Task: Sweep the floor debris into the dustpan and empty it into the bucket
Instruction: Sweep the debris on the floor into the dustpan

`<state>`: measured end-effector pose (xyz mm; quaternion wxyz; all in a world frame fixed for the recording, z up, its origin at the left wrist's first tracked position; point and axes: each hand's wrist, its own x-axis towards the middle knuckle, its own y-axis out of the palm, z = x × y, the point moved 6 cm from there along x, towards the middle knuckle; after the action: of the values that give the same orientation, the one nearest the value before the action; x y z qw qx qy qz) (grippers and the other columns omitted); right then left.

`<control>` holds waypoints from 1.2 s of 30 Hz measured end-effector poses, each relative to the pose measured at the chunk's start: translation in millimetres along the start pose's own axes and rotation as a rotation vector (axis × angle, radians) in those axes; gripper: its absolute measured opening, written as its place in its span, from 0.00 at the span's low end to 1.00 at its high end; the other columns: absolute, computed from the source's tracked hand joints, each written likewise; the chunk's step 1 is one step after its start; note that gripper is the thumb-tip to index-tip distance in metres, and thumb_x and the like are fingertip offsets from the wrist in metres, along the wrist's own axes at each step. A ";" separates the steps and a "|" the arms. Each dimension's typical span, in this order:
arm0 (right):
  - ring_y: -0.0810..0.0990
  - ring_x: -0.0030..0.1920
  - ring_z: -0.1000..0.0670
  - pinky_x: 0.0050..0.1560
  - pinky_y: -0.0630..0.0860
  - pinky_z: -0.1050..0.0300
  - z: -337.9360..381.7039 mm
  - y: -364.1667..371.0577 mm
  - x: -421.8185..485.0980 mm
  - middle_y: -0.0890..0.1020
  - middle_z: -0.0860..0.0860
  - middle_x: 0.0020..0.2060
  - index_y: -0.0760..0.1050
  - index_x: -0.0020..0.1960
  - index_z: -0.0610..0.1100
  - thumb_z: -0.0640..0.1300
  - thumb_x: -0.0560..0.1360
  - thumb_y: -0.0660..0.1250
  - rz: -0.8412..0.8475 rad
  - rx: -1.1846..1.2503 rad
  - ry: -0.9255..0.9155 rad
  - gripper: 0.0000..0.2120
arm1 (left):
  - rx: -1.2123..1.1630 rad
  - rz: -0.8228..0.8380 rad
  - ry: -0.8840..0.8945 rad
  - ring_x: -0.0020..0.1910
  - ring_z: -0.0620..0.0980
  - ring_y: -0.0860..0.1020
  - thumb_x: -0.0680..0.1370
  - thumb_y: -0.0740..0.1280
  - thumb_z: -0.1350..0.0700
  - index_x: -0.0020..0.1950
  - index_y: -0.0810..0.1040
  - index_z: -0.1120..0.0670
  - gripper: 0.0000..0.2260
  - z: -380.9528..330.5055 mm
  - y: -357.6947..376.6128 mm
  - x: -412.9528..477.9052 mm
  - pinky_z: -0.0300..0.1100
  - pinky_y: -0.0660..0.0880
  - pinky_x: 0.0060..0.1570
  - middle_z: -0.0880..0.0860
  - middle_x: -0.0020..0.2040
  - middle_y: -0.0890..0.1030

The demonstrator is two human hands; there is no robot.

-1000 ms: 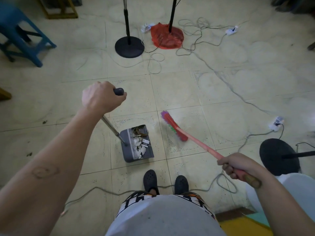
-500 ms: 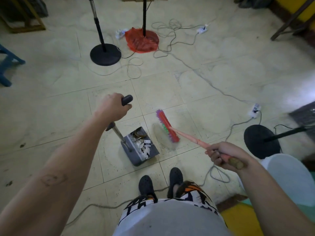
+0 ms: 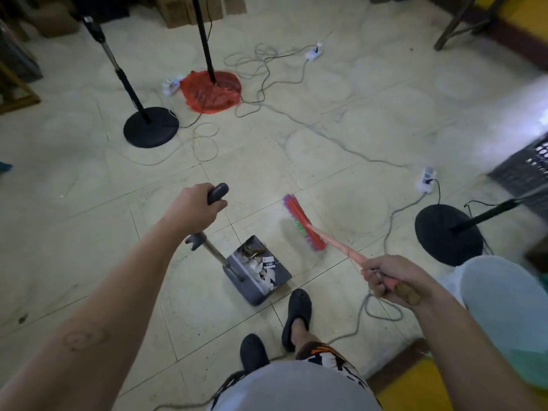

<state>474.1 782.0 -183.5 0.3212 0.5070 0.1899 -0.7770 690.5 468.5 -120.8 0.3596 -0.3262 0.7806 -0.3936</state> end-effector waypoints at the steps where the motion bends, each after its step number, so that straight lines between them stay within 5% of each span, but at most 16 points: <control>1: 0.65 0.17 0.58 0.15 0.62 0.67 5.0 -6.7 2.2 0.67 0.50 0.27 0.68 0.56 0.34 0.34 0.79 0.57 -0.012 -0.013 -0.001 0.07 | 0.012 0.002 0.011 0.40 0.58 0.76 0.79 0.67 0.50 0.47 0.74 0.57 0.10 -10.6 1.9 6.5 0.46 0.69 0.38 0.57 0.39 0.78; 8: 0.67 0.18 0.54 0.19 0.66 0.64 41.4 -64.3 17.5 0.70 0.47 0.23 0.71 0.42 0.35 0.34 0.77 0.60 -0.115 -0.186 -0.035 0.06 | 0.078 0.093 0.139 0.38 0.57 0.75 0.79 0.67 0.50 0.46 0.73 0.56 0.10 -104.5 35.6 70.6 0.45 0.66 0.35 0.54 0.36 0.75; 17: 0.67 0.20 0.52 0.21 0.68 0.63 52.4 -110.4 46.0 0.71 0.45 0.23 0.71 0.39 0.35 0.34 0.77 0.61 -0.231 -0.216 -0.031 0.08 | 0.189 0.219 0.309 0.36 0.53 0.75 0.81 0.59 0.42 0.45 0.75 0.57 0.19 -195.3 84.7 125.8 0.43 0.65 0.31 0.51 0.35 0.75; 23: 0.67 0.15 0.53 0.21 0.68 0.64 47.2 -114.6 61.3 0.71 0.48 0.18 0.71 0.41 0.36 0.35 0.77 0.59 -0.354 -0.195 0.016 0.07 | 0.211 0.235 0.430 0.40 0.54 0.77 0.80 0.61 0.41 0.51 0.78 0.55 0.18 -231.9 102.5 158.7 0.45 0.71 0.38 0.54 0.42 0.80; 29: 0.70 0.23 0.52 0.20 0.68 0.66 42.3 -88.2 79.6 0.74 0.45 0.29 0.67 0.54 0.41 0.41 0.81 0.54 -0.457 -0.132 0.097 0.06 | 0.275 0.308 0.560 0.40 0.54 0.76 0.80 0.60 0.39 0.50 0.77 0.55 0.19 -257.3 119.1 204.2 0.43 0.66 0.33 0.54 0.41 0.80; 36: 0.69 0.23 0.54 0.21 0.67 0.64 64.2 -26.5 71.9 0.73 0.46 0.29 0.69 0.56 0.35 0.36 0.79 0.55 -0.404 0.009 0.193 0.09 | 0.319 0.377 0.710 0.44 0.54 0.77 0.80 0.60 0.39 0.53 0.77 0.54 0.18 -269.3 129.8 246.2 0.43 0.68 0.36 0.54 0.46 0.81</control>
<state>392.9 739.3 -223.1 0.1370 0.5322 0.3142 -0.7742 310.6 437.7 -189.8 0.1803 0.0375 0.8312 -0.5245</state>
